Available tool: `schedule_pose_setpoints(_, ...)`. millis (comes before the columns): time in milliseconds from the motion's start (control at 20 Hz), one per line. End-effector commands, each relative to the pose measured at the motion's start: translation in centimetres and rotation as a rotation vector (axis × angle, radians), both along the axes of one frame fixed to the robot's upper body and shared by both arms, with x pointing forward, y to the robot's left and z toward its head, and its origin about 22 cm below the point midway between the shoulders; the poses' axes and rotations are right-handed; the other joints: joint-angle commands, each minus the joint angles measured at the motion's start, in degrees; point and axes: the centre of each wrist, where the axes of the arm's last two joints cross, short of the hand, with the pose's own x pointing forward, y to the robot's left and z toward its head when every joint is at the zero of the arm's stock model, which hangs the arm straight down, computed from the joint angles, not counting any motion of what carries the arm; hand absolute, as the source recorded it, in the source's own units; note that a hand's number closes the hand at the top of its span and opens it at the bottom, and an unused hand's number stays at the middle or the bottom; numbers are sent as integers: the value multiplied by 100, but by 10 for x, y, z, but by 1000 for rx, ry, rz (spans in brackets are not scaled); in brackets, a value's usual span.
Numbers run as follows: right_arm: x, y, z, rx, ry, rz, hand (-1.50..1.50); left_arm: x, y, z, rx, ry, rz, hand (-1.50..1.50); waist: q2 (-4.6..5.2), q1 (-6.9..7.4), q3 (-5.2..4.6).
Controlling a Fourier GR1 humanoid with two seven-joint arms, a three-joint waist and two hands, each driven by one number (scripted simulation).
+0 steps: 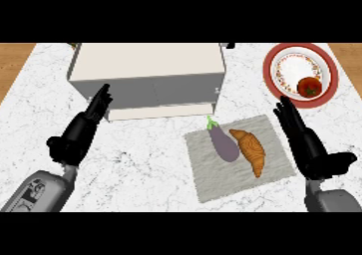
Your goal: Pick the croissant from the placemat and place it in the tiered shelf
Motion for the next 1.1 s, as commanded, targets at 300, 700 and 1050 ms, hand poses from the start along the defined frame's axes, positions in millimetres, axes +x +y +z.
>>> schedule_pose_setpoints(300,-30,-159,57,-869,43,-529,-150,-43,35,-45,56,216,123,0,205,-179,-150)
schedule_pose_setpoints(700,-15,-79,18,-481,-34,-362,-150,-39,40,-50,57,330,104,0,66,167,3)
schedule_pose_setpoints(1050,-29,-30,79,-614,32,-144,-150,-40,35,-62,49,350,127,0,50,109,-13)
